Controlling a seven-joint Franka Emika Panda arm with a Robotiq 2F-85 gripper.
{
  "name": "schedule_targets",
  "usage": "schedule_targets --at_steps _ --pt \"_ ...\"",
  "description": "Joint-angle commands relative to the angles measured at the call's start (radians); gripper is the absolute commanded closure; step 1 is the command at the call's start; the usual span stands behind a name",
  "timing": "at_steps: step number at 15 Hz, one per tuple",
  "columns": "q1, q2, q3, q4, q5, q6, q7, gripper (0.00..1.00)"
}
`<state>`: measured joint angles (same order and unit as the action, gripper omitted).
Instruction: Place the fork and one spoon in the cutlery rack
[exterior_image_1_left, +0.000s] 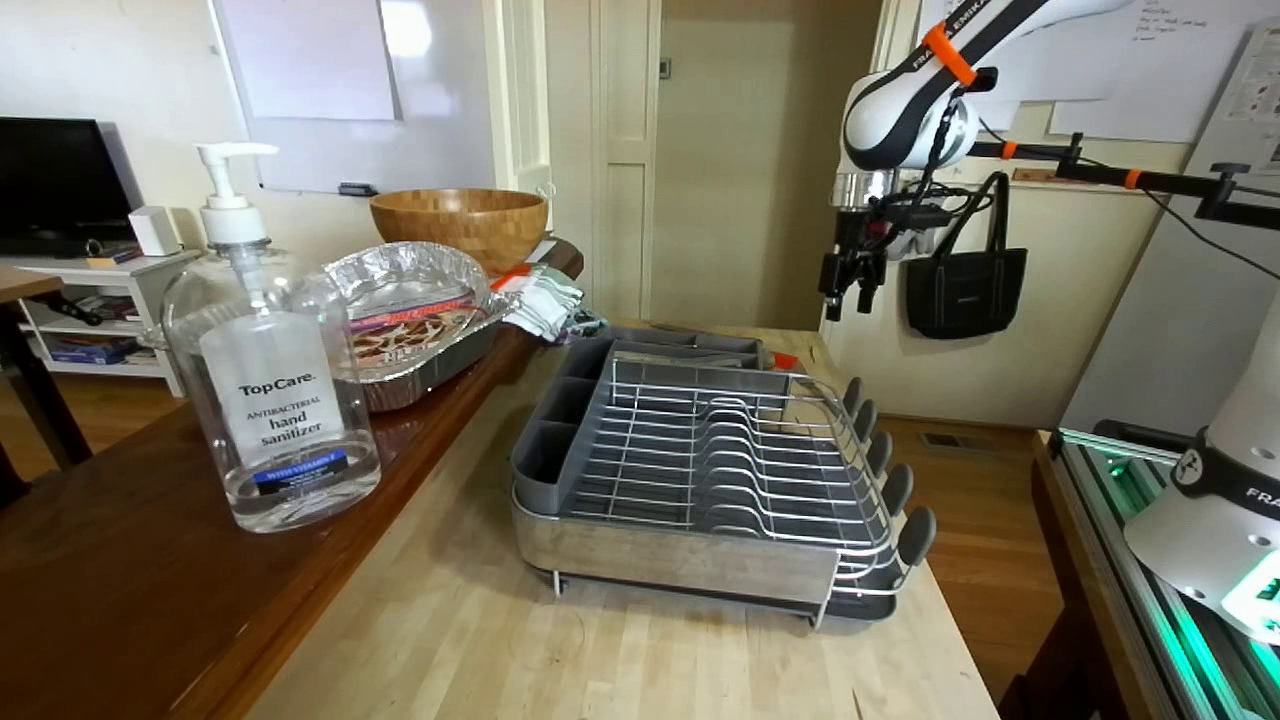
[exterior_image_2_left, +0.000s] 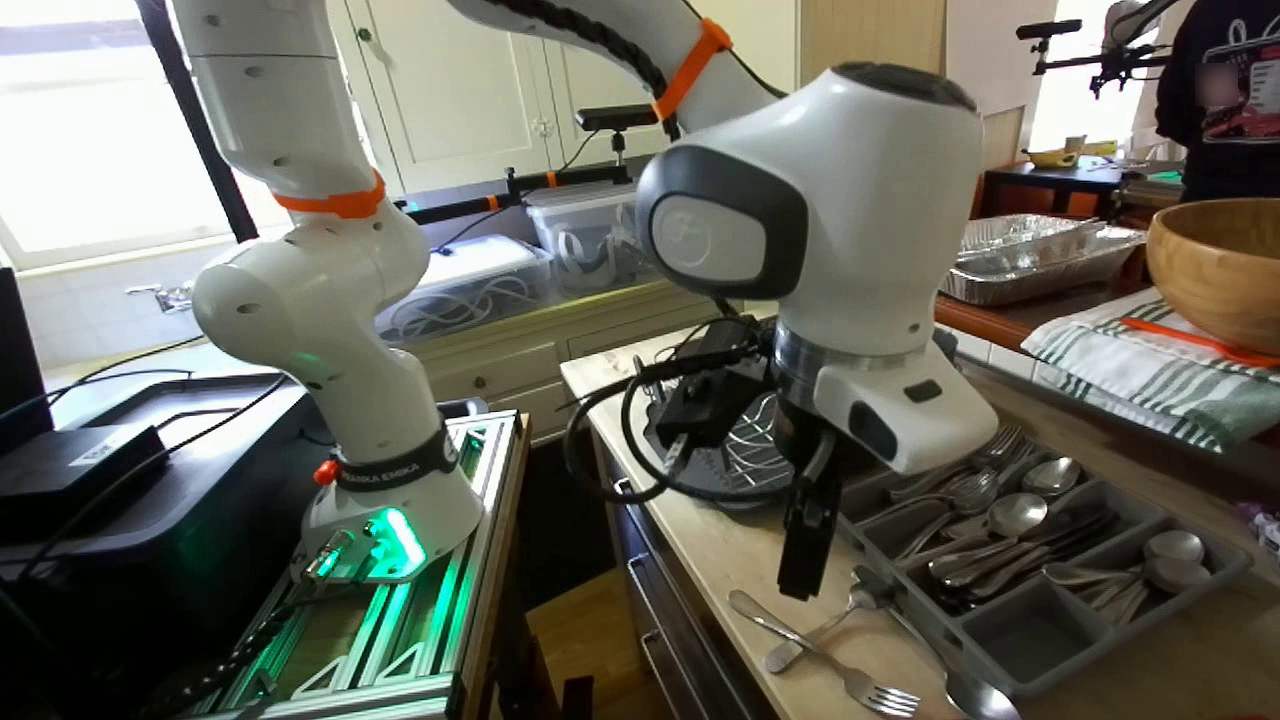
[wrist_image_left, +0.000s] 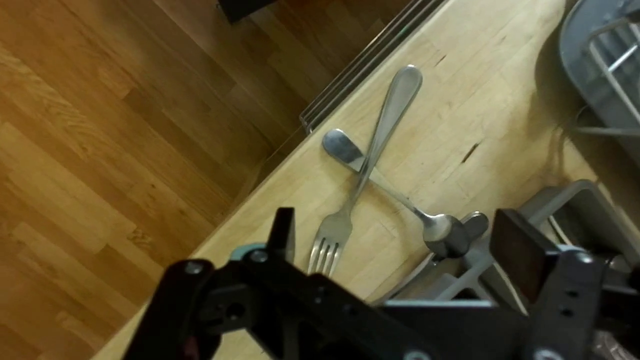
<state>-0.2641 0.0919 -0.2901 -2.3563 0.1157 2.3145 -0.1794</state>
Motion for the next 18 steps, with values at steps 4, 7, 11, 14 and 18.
schedule_targets --at_steps 4,7,11,14,18 --pt "-0.062 0.165 0.008 0.029 0.165 0.053 0.021 0.0" --pt "-0.096 0.223 -0.004 0.047 0.155 0.077 0.027 0.0" --pt "-0.137 0.273 -0.004 0.085 0.156 0.09 0.039 0.01" --pt "-0.143 0.306 0.006 0.116 0.15 0.109 0.05 0.09" --pt "-0.143 0.325 0.002 0.141 0.115 0.118 0.058 0.06"
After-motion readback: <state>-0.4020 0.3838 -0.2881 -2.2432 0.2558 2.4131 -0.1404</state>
